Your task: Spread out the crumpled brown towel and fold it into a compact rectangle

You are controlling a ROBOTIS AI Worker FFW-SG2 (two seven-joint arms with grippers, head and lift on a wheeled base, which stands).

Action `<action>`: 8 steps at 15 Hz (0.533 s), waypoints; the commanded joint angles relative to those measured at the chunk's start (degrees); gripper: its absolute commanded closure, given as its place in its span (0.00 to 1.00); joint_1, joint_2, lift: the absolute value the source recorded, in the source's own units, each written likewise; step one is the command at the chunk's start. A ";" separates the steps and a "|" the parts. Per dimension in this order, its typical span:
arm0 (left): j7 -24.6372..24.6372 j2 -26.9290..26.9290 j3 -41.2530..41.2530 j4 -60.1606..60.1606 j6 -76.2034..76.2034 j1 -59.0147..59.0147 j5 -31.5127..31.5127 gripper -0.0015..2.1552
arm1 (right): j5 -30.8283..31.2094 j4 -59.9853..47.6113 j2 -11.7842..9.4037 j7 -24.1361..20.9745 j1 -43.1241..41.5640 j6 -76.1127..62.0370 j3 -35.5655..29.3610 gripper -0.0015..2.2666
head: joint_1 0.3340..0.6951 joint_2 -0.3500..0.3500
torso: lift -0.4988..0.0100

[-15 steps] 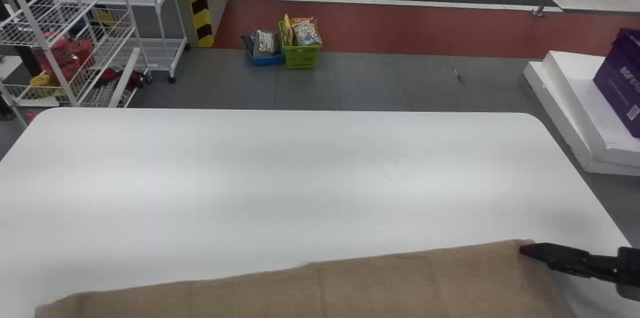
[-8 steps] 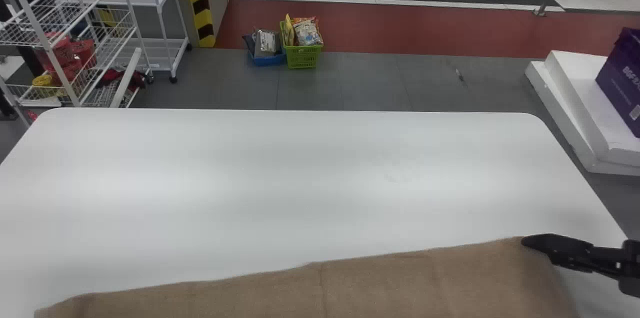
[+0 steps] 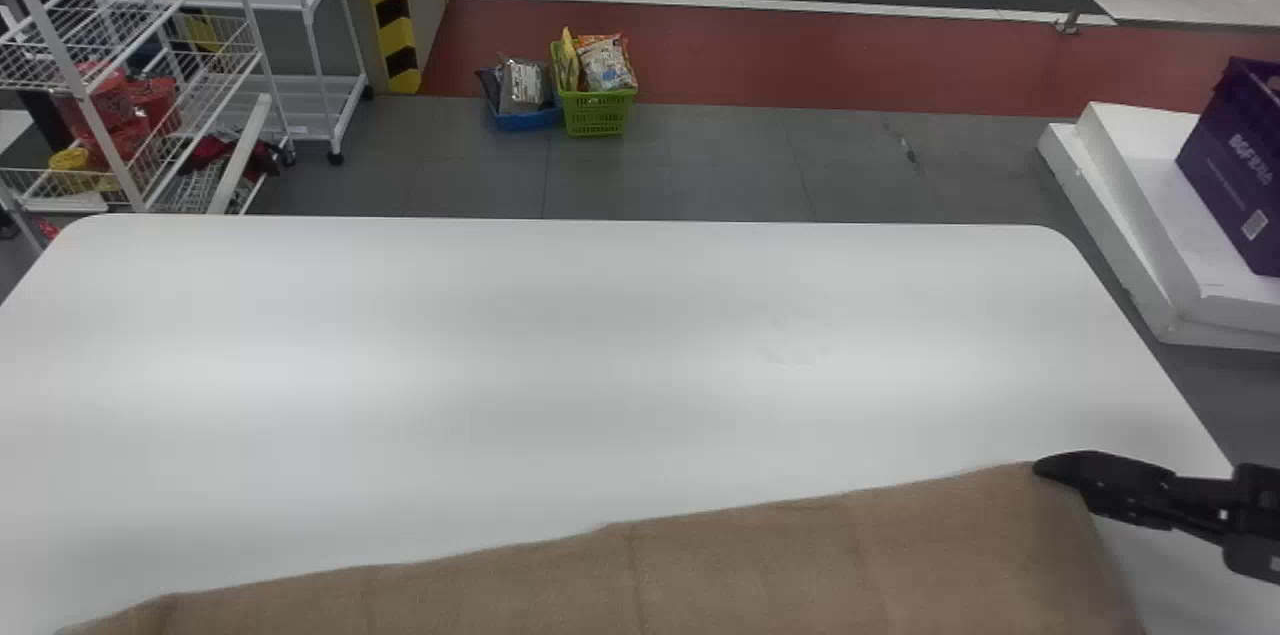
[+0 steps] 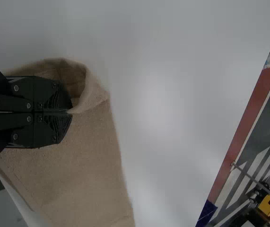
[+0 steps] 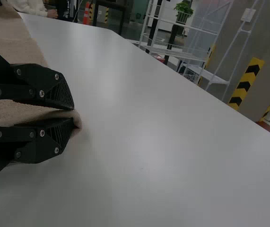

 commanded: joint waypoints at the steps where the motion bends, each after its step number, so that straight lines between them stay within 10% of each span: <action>1: -0.13 0.02 0.00 0.51 -0.24 0.00 -0.09 0.67 | -1.19 2.43 0.00 -0.29 -0.82 0.41 -0.19 0.42 | 1.00 0.38 | 0.73; 8: -0.13 0.29 -0.70 2.09 -1.83 0.00 -0.09 0.67 | -7.17 6.74 -0.61 -2.31 -2.67 3.23 -0.37 0.42 | 1.00 0.40 | 0.73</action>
